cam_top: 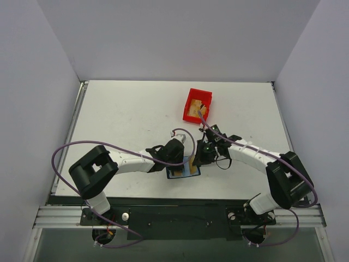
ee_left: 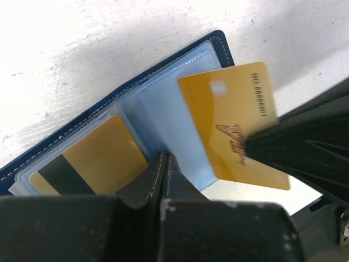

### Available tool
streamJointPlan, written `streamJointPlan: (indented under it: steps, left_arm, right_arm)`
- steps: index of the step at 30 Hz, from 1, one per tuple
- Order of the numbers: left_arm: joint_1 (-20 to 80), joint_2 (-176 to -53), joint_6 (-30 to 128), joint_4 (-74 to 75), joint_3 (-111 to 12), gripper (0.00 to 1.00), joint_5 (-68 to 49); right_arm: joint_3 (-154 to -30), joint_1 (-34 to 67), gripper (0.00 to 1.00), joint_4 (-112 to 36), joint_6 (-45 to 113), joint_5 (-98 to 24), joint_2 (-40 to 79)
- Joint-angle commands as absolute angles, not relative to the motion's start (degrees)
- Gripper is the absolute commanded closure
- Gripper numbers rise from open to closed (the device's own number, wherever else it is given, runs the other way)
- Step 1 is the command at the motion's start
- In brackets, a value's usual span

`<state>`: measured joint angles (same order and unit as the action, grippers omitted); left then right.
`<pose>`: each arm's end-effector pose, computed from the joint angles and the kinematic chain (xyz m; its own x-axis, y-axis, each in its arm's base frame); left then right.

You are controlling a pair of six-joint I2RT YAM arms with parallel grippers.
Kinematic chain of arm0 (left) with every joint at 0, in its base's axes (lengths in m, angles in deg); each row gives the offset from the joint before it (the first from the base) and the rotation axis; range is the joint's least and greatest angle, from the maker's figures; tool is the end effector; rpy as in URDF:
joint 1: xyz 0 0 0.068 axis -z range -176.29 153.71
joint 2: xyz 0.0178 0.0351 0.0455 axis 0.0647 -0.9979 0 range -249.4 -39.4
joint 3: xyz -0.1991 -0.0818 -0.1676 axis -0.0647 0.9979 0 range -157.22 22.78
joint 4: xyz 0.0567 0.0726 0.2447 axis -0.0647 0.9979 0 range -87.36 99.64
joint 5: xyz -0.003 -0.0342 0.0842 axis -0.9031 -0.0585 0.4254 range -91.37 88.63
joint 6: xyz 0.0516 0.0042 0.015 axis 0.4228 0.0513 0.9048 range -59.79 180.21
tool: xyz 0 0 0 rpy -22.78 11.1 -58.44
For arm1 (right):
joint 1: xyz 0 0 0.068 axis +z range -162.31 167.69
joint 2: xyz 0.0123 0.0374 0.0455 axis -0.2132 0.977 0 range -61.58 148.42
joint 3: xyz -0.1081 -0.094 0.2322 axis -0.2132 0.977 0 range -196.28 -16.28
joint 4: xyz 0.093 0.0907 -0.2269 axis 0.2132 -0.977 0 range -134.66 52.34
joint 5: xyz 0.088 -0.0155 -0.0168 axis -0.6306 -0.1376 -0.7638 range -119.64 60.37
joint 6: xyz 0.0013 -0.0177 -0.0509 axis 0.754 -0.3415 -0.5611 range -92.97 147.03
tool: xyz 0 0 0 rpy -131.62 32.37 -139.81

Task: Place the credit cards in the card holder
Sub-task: Turn over the card slot in the card holder.

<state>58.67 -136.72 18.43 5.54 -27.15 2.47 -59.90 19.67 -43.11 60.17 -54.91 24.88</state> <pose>0.1935 -0.2719 0.1515 -0.8573 0.0646 -0.5108 0.2966 0.8729 -0.3873 0.2420 0.1690 0.1752 -0.9238 0.0060 -0.3828 -0.2565 0.7325 0.6306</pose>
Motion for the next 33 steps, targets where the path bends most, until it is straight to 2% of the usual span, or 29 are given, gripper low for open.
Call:
streamJointPlan:
  steps: [1,8,33]
  left_arm:
    - [58.46,-138.02,18.2,6.16,-25.91,1.0,3.47]
    - [58.46,-138.19,18.12,6.16,-26.0,1.0,3.47]
    - [58.46,-138.98,18.2,6.07,-26.61,1.0,3.03]
  right_arm:
    - [-63.03,20.12,1.0,-50.74,59.2,-49.15,19.55]
    - [-66.9,20.03,1.0,-57.69,58.41,-46.77,19.37]
    - [-66.55,20.56,1.0,-56.11,57.0,-46.51,25.26]
